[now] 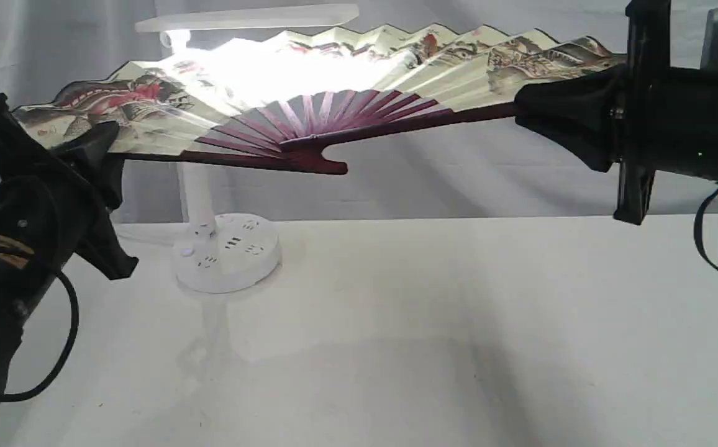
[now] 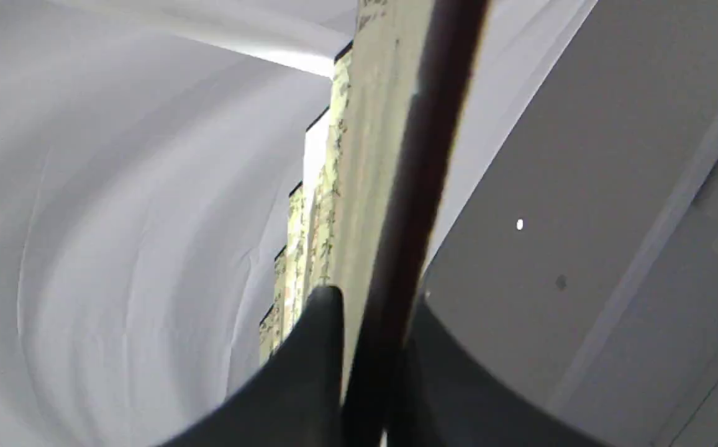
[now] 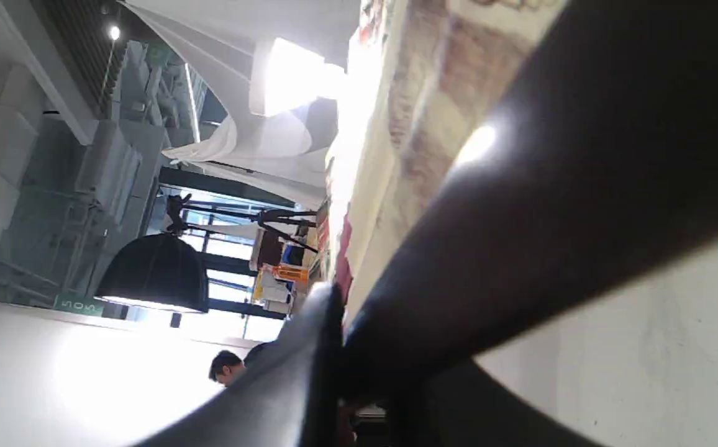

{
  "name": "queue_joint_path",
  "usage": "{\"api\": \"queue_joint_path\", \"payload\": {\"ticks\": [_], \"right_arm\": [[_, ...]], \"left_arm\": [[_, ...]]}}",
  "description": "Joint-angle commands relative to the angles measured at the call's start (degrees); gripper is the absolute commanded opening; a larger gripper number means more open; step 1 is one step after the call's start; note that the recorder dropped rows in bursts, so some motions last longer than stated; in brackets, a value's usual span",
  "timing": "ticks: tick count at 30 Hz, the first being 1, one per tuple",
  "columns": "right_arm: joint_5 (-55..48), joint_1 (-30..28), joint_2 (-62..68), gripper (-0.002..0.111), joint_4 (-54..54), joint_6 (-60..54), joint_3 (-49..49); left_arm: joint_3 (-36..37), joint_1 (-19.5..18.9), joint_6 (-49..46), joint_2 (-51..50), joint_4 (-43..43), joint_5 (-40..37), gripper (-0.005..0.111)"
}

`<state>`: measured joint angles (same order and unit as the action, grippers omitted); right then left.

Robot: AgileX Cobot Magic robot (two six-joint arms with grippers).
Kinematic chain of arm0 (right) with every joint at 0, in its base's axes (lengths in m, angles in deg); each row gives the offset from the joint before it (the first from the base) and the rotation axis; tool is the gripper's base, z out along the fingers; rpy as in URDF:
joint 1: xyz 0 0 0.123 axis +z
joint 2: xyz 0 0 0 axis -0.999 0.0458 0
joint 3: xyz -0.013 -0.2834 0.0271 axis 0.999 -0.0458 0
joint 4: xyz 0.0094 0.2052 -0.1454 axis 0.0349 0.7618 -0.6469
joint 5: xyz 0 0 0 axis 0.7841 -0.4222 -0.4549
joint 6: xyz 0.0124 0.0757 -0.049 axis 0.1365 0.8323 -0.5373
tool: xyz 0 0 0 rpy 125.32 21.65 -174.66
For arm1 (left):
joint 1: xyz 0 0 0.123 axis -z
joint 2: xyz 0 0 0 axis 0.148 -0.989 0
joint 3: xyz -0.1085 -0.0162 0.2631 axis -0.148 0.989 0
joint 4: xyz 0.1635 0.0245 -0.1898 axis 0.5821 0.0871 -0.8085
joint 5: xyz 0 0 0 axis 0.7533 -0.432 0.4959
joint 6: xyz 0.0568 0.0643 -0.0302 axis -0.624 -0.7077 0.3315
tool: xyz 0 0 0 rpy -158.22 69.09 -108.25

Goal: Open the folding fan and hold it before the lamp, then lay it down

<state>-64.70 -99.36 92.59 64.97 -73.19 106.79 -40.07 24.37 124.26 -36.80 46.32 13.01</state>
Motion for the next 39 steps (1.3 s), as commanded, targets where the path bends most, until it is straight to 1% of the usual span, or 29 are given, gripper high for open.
{"api": "queue_joint_path", "payload": {"ticks": [1, 5, 39], "right_arm": [[4.8, -0.5, 0.0, 0.000, -1.6, -2.9, -0.4], [6.3, -0.5, 0.0, 0.000, -1.6, -2.9, -0.4], [6.4, -0.5, 0.0, 0.000, -1.6, -2.9, -0.4]], "left_arm": [[-0.6, -1.2, 3.9, 1.2, -10.4, 3.5, 0.000], [-0.6, -1.2, 3.9, 1.2, -10.7, 3.2, 0.000], [-0.6, -1.2, 3.9, 1.2, -10.8, 3.2, 0.000]]}}
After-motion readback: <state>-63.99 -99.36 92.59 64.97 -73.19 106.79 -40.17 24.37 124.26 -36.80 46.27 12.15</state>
